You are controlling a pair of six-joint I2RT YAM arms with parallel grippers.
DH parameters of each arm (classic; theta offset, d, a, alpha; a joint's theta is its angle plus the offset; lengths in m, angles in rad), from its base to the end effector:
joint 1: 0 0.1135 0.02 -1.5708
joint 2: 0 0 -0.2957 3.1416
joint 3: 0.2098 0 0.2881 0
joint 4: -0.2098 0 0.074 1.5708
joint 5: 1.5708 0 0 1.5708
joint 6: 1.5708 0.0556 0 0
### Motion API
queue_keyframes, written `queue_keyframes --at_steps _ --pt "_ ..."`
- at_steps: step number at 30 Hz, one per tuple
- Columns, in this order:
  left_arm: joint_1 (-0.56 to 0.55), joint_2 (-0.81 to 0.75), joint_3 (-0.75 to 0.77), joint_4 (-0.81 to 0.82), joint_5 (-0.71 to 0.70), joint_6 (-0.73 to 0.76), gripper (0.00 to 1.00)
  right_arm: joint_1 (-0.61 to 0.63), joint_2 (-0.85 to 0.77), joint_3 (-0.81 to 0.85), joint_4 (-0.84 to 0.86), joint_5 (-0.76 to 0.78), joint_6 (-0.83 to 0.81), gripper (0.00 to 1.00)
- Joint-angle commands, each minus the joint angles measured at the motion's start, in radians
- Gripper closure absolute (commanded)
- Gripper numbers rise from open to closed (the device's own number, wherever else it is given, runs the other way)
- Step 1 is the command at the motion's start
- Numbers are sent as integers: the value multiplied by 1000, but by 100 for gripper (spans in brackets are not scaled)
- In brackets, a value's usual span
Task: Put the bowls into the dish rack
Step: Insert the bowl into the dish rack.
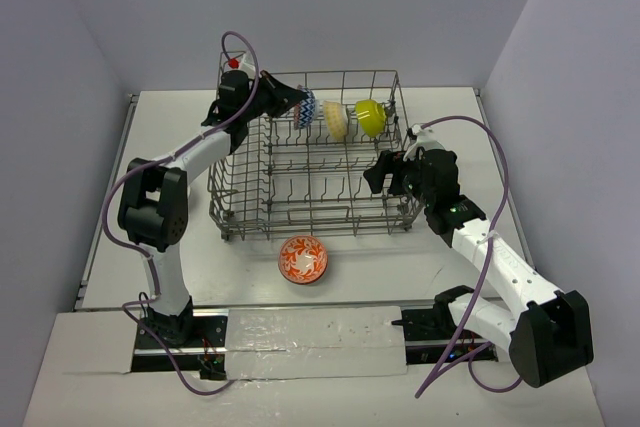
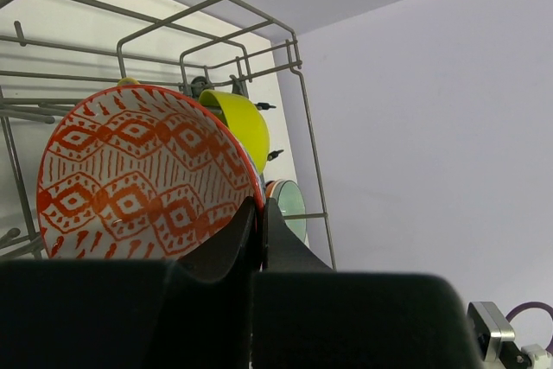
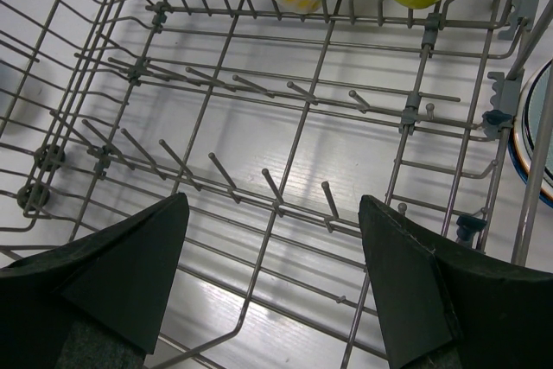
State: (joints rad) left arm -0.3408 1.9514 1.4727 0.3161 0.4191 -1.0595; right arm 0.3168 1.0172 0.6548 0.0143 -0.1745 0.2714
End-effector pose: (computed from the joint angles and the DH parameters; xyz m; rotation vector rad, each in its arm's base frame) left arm 0.4926 -0.1987 0.2913 -0.3472 1.9012 -1.3501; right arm 0.2539 0.0934 0.2773 -0.1638 1.9471 0.5595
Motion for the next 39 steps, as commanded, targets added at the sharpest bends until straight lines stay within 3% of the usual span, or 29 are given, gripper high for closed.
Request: queue_keyframes --at_steps 1,22,33,39 --pt "3 9 28 -29 -5 18 100 11 -28 32 30 -3 -12 13" --pt "43 53 -89 71 20 -60 92 18 -26 35 30 -10 -15 13" --pt "52 41 -126 72 4 -59 79 25 -25 37 32 -13 -20 13" --pt "66 40 -143 67 10 -69 78 27 -23 37 35 -14 -20 13"
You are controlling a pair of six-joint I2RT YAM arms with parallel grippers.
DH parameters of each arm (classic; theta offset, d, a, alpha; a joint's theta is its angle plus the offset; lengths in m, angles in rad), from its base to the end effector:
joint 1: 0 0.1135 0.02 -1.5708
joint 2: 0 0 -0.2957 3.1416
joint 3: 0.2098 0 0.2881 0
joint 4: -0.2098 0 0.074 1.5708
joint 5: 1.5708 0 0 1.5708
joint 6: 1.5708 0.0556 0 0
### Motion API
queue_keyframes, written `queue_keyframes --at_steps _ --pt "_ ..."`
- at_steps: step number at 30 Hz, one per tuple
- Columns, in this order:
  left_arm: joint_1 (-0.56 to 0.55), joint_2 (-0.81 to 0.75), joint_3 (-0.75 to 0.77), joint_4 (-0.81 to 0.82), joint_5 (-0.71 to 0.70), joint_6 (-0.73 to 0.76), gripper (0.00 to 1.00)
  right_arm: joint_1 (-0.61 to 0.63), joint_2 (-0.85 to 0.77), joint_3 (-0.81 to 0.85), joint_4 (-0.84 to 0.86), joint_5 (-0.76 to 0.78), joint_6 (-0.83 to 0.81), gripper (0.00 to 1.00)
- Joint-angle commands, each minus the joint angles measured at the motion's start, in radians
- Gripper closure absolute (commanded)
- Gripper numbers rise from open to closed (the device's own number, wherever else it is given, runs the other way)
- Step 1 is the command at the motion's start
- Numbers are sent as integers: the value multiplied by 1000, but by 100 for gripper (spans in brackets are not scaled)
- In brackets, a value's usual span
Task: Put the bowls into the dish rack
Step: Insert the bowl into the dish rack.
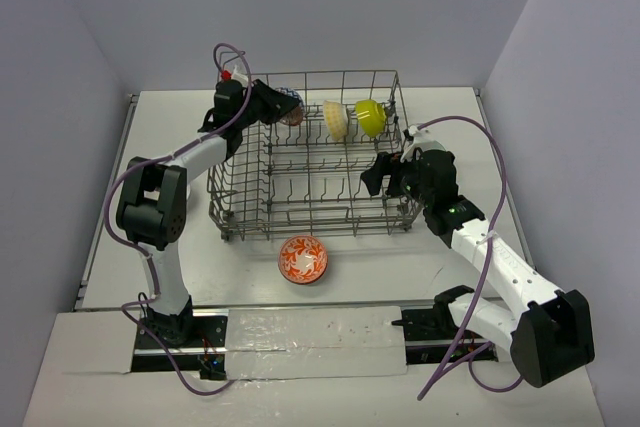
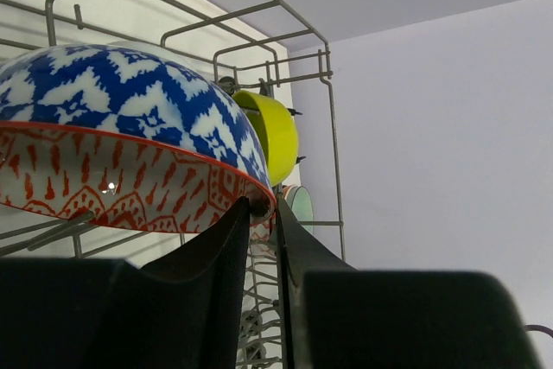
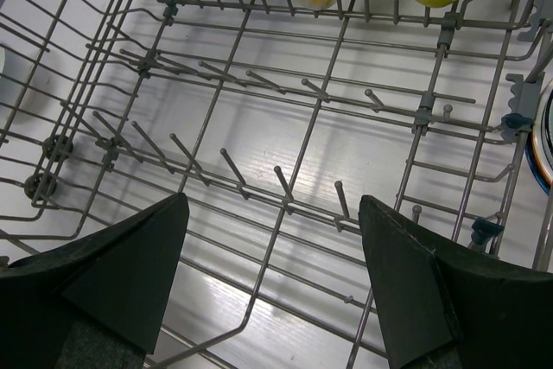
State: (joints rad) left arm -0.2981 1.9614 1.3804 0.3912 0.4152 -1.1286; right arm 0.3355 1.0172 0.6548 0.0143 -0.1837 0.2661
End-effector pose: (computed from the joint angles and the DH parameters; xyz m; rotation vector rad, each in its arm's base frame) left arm 0.4940 -0.1753 0.2589 -0.4732 1.9093 -1.3564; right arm 0.2518 0.0986 0.2774 -0.1936 1.9464 0.5771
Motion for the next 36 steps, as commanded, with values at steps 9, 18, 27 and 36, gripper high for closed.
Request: queue_keyframes --at_steps 9,18,27,36 --pt "31 40 -46 -9 37 7 100 14 -17 40 33 0 -19 13" --pt "30 18 -43 -26 14 46 100 16 -17 42 32 0 -21 13" --pt "2 -32 34 -95 -12 156 100 19 -20 42 30 1 -22 13" --pt "-33 -38 161 -190 40 266 100 20 -8 43 29 9 -24 13"
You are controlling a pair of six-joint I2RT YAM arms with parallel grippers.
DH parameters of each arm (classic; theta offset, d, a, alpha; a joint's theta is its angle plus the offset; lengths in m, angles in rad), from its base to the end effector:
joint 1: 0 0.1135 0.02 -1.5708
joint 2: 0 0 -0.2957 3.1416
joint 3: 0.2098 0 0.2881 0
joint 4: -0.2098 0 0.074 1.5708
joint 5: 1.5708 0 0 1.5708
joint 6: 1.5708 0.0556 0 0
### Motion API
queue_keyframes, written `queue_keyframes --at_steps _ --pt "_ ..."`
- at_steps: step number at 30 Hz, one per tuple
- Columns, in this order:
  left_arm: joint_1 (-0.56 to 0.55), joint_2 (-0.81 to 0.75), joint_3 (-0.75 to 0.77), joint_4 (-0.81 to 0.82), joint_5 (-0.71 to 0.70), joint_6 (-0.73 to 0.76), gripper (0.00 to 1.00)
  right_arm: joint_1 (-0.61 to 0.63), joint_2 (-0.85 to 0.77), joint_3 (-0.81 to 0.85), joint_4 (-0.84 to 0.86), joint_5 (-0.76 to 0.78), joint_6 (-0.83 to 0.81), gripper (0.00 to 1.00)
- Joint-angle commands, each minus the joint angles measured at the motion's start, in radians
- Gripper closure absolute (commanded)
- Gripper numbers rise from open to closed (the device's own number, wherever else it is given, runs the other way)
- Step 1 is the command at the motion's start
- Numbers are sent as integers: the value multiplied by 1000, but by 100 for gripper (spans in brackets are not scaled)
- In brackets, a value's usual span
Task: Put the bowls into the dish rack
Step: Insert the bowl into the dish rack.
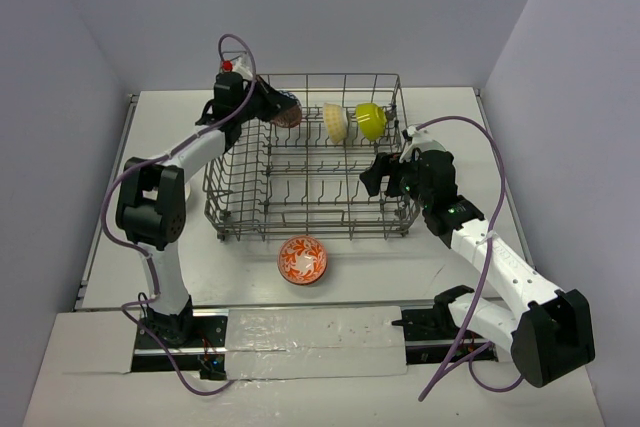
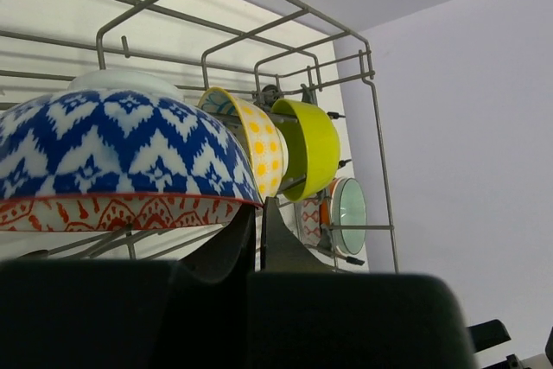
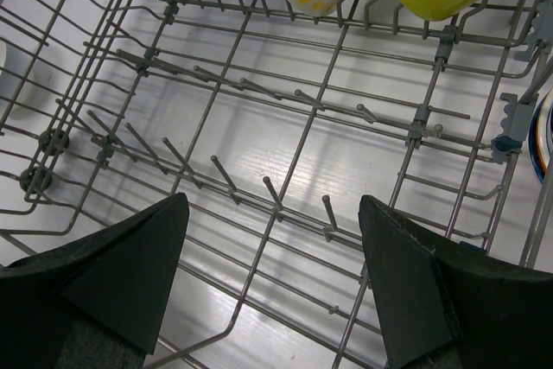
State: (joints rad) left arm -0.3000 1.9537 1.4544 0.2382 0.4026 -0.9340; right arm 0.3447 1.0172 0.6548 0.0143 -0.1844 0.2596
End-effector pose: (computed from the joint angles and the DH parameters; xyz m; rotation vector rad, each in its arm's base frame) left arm 0.4975 -0.1767 0.2732 -0.3208 1.9686 -1.2035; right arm 0.2509 0.1009 0.2774 -0.2094 1.9451 0.5795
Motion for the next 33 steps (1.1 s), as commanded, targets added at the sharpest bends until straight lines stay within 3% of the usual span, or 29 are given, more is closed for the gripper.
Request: queue_keyframes --at_steps 1,15,33 --pt "-34 -29 99 -52 56 83 100 11 -6 45 29 10 -17 13" --pt "-103 -27 313 -362 39 288 100 19 -5 46 24 19 -22 13" --pt "-203 -107 205 -646 85 515 100 23 -17 49 16 17 -26 13"
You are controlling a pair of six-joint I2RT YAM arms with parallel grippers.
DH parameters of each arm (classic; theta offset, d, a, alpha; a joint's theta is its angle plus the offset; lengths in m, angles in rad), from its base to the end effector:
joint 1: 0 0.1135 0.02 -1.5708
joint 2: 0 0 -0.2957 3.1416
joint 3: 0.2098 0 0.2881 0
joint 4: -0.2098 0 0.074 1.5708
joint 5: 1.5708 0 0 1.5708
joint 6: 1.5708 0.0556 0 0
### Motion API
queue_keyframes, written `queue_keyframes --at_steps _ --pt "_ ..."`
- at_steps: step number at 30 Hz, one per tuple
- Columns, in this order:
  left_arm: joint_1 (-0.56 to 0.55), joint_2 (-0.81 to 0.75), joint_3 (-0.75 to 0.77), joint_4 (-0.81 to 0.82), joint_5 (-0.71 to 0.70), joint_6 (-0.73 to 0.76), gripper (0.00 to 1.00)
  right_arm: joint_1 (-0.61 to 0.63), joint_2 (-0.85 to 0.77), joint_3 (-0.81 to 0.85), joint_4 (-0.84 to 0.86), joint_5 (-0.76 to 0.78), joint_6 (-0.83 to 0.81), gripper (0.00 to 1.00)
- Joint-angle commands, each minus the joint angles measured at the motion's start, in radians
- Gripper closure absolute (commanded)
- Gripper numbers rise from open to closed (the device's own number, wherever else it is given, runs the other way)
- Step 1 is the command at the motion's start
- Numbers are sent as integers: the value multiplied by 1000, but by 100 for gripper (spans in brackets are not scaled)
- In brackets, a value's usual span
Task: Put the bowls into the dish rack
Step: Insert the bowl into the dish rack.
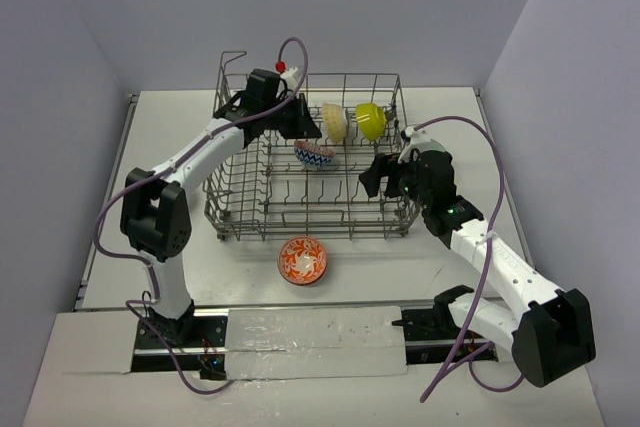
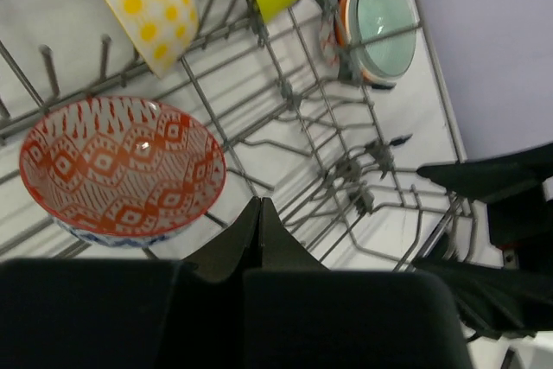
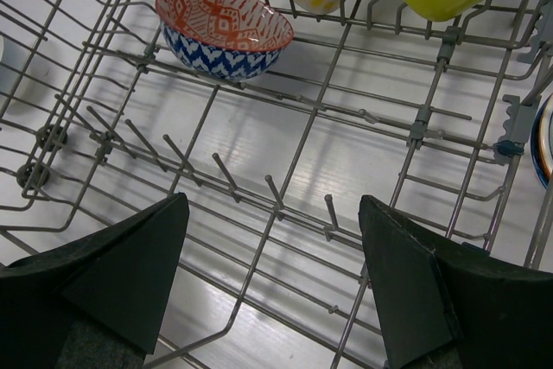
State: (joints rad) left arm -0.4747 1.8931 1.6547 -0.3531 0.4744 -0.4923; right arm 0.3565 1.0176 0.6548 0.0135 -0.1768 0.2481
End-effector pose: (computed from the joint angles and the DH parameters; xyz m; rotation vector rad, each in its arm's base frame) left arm 0.4368 -0.2530 0.3169 0.2722 2.2700 -1.0472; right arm 0.2499 0.1035 0.2771 -0.2268 1.9438 0.5723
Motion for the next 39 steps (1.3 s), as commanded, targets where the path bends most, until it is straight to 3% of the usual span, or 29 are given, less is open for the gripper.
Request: queue_keyframes --at_steps 1,5,11,14,20,39 --pt "-39 -34 48 -84 3 116 100 12 -19 51 16 11 -13 13" --pt "-94 15 181 -266 -71 233 95 12 -25 49 17 16 -17 13" --pt "-105 80 350 -474 -167 366 66 12 -19 49 19 14 -17 13" --pt "-105 129 427 -556 -194 428 61 13 -14 54 14 17 -18 13" --pt "-104 208 461 -597 -263 518 60 12 -28 46 14 17 -17 13" --pt "-110 316 479 -578 -200 584 64 12 -10 52 11 22 -23 13"
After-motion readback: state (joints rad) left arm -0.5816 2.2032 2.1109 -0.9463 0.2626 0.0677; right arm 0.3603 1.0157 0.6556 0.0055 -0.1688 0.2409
